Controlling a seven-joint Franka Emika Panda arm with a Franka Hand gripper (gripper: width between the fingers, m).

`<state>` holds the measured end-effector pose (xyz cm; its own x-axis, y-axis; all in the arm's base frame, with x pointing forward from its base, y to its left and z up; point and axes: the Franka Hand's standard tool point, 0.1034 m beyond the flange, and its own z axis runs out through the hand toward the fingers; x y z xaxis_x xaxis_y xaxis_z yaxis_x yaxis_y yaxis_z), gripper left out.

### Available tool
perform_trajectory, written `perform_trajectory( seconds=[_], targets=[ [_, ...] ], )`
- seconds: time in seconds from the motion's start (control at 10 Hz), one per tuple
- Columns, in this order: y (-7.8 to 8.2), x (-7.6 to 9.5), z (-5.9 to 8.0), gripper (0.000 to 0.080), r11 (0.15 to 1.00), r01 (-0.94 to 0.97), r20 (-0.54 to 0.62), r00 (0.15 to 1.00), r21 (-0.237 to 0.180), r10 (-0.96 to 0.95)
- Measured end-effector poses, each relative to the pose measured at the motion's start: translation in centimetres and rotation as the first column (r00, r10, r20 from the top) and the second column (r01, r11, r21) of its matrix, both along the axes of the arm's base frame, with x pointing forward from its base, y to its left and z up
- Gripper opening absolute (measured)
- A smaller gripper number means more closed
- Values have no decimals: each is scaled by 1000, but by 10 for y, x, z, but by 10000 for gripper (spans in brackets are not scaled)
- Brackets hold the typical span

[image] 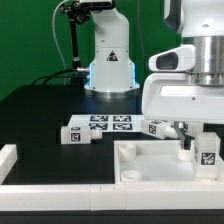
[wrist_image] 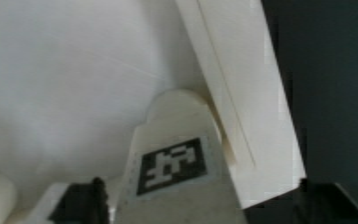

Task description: Assemble one leg

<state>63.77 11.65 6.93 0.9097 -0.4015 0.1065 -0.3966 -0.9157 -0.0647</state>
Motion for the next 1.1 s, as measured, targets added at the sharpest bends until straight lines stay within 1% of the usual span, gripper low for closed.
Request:
perform_trajectory(
  seconds=[0.1,0.3,0.4,0.5,0.6,0.8,0.9,1.0,1.1],
  targets=[
    [0,0,0,286,998,64,-1,998,8,-64],
    [0,0,0,287,980,198,-6,980,24,-198],
    [0,0,0,287,939,341,-13,940,39,-341],
    [1,-1,-1,287,876,479,-31,878,49,-478],
    [2,0,-1,287,803,595,-60,804,48,-592],
    [3,2,-1,287,549,832,-88,555,79,-827],
    [3,2,-1,287,413,905,-97,423,107,-901],
    [2,2,-1,287,337,934,-121,351,122,-929],
    [2,3,-1,313,301,946,-127,315,122,-940]
  ],
)
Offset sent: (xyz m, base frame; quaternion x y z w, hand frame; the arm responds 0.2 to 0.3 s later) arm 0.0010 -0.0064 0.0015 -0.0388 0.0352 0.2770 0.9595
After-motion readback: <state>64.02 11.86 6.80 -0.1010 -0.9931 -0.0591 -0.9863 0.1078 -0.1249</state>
